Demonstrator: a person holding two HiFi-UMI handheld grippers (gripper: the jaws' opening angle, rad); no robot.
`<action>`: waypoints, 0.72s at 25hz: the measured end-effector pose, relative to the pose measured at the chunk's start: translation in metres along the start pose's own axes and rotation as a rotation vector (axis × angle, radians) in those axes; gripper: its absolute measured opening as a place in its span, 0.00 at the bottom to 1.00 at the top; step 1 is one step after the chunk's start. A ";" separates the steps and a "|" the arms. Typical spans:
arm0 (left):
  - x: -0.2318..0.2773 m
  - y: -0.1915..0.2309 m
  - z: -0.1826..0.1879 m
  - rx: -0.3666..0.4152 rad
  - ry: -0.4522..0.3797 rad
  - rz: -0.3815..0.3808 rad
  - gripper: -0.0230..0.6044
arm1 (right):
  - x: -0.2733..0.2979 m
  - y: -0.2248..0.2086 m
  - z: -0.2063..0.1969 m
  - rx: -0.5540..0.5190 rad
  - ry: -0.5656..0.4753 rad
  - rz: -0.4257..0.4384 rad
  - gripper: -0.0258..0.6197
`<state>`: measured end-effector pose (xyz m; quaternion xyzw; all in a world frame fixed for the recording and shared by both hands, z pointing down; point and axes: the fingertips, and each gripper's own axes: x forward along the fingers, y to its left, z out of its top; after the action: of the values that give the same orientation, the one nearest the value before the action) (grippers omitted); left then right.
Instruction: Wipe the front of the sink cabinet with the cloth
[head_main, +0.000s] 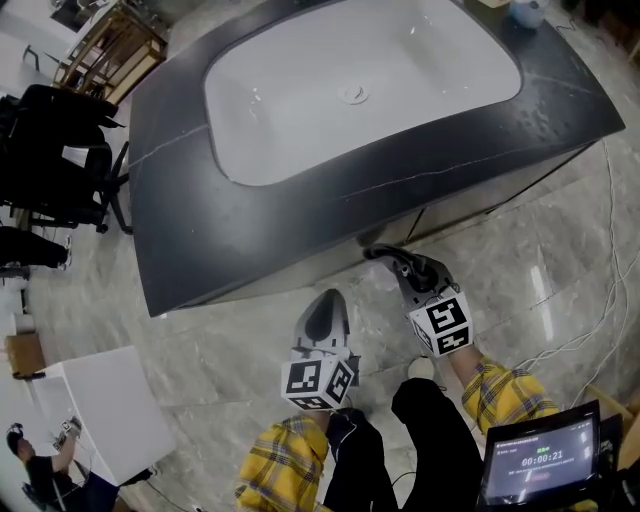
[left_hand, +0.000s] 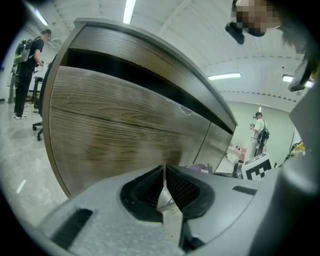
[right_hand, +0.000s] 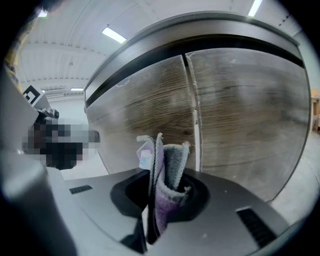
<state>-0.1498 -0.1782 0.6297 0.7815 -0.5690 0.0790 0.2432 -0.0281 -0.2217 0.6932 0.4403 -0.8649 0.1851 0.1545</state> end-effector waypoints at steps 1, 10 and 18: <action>0.003 -0.005 -0.001 -0.002 0.003 -0.006 0.05 | -0.002 -0.006 0.000 0.008 0.000 -0.010 0.11; 0.019 -0.038 0.000 0.007 0.012 -0.048 0.05 | -0.021 -0.045 -0.007 0.055 -0.009 -0.070 0.11; 0.009 -0.070 0.017 0.015 0.037 -0.089 0.05 | -0.057 -0.044 0.004 0.078 0.008 -0.082 0.11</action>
<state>-0.0843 -0.1771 0.5979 0.8062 -0.5285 0.0869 0.2511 0.0392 -0.2073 0.6731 0.4803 -0.8377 0.2137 0.1480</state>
